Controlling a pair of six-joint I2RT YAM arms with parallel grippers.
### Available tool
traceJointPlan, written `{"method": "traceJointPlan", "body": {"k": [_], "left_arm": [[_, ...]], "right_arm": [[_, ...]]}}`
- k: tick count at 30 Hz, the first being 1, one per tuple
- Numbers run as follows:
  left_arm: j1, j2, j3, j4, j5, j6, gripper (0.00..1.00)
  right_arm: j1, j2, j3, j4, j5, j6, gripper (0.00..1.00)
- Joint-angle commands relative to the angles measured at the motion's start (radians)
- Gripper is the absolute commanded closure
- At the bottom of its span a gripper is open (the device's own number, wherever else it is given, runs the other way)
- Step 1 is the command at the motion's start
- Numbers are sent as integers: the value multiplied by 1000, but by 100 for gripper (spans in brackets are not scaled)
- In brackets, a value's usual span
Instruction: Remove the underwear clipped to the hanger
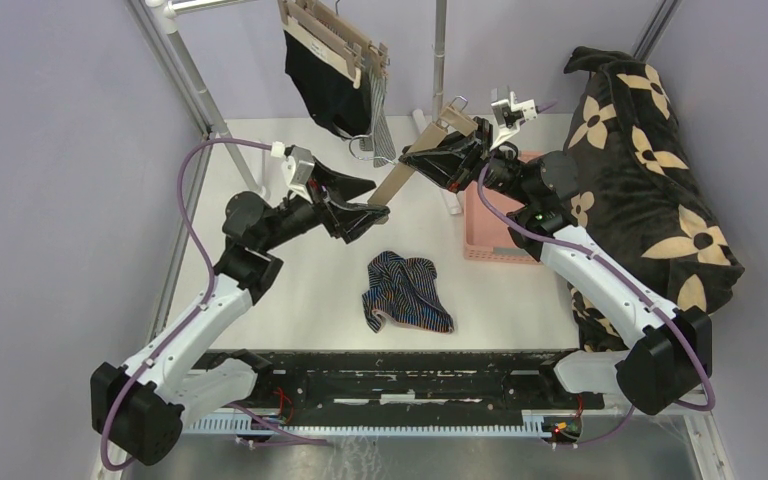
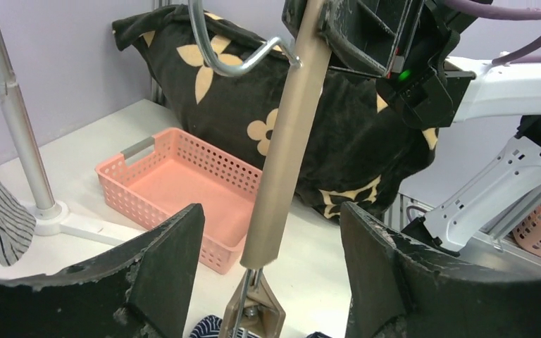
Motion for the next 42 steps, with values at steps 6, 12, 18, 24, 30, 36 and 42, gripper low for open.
{"method": "traceJointPlan", "body": {"k": [6, 12, 18, 24, 30, 36, 42], "left_arm": [[-2, 54, 64, 24, 78, 26, 33], [-2, 74, 61, 59, 89, -4, 60], [-2, 94, 72, 89, 112, -31, 83], [-1, 133, 121, 79, 171, -51, 97], [-2, 137, 198, -38, 142, -70, 97], [-1, 40, 218, -182, 52, -15, 97], [-2, -52, 296, -452, -76, 78, 97]], "right_arm": [[0, -27, 45, 49, 14, 8, 99], [-1, -23, 49, 59, 11, 21, 99], [2, -15, 51, 57, 0, 27, 99], [2, -7, 61, 45, -7, 22, 99], [2, -24, 65, -25, -3, -32, 93], [2, -65, 39, -97, 46, -113, 58], [3, -67, 27, -120, 93, -127, 25]]}}
